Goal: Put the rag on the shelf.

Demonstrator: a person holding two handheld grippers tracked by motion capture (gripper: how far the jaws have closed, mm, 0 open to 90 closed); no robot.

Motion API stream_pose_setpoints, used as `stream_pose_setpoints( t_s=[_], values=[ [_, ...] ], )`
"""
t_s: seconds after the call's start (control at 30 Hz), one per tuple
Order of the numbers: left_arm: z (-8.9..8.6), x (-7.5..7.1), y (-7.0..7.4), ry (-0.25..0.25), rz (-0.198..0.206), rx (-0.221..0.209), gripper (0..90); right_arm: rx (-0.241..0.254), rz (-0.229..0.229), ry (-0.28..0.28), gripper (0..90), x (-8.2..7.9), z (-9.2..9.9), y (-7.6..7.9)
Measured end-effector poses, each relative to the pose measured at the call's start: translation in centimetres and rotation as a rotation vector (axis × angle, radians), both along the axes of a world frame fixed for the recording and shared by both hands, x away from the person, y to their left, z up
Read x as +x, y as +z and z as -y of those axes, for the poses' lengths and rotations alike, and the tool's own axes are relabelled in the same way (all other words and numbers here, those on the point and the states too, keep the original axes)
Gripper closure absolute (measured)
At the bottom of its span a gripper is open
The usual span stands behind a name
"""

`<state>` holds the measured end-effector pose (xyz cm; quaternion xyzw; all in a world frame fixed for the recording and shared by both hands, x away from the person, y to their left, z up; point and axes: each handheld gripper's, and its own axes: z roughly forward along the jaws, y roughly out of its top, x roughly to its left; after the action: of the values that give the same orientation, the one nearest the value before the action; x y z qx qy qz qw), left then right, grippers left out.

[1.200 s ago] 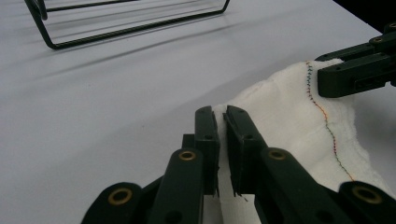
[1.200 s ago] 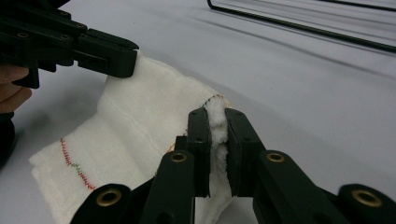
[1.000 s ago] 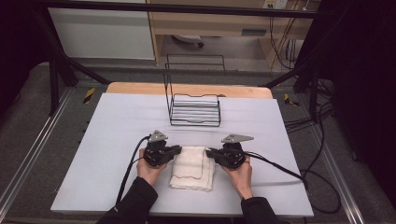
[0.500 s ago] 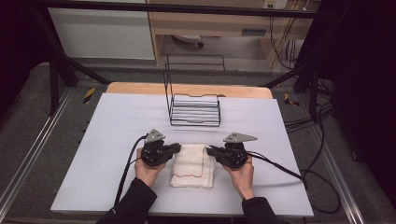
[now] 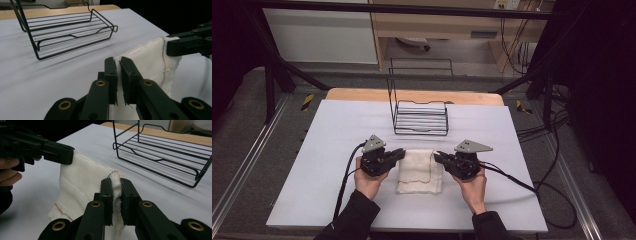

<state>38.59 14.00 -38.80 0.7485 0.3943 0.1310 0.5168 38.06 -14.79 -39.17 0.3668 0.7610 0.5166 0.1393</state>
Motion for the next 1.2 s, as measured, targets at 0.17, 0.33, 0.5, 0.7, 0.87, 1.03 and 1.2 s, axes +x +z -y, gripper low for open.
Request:
stream_pose_setpoints(
  t_s=[0.17,0.33,0.5,0.7,0.87,1.03,1.2],
  values=[
    [0.1,-0.3,0.7,0.011,0.031,-0.016,83.3,0.016,0.031,-0.005,81.8,-0.3,0.1,0.6],
    [0.1,-0.4,1.2,0.017,0.053,-0.037,83.3,0.023,0.062,-0.011,81.8,-0.5,0.1,1.1],
    [0.0,-0.5,1.8,0.018,0.079,-0.044,83.3,0.028,0.085,-0.009,81.8,-0.6,0.1,1.7],
    [0.1,-0.6,2.6,0.015,0.114,-0.058,83.3,0.024,0.121,-0.017,81.8,-0.9,0.2,2.7],
    [0.2,-0.6,3.5,0.015,0.145,-0.070,83.3,0.042,0.150,-0.034,81.8,-0.9,0.3,3.4],
    [0.1,-0.6,4.1,0.017,0.167,-0.090,83.2,0.058,0.175,-0.047,81.8,-0.9,0.2,4.1],
    [0.0,-0.4,4.7,0.014,0.180,-0.101,83.2,0.064,0.207,-0.058,81.9,-0.9,0.2,4.8]
  ],
)
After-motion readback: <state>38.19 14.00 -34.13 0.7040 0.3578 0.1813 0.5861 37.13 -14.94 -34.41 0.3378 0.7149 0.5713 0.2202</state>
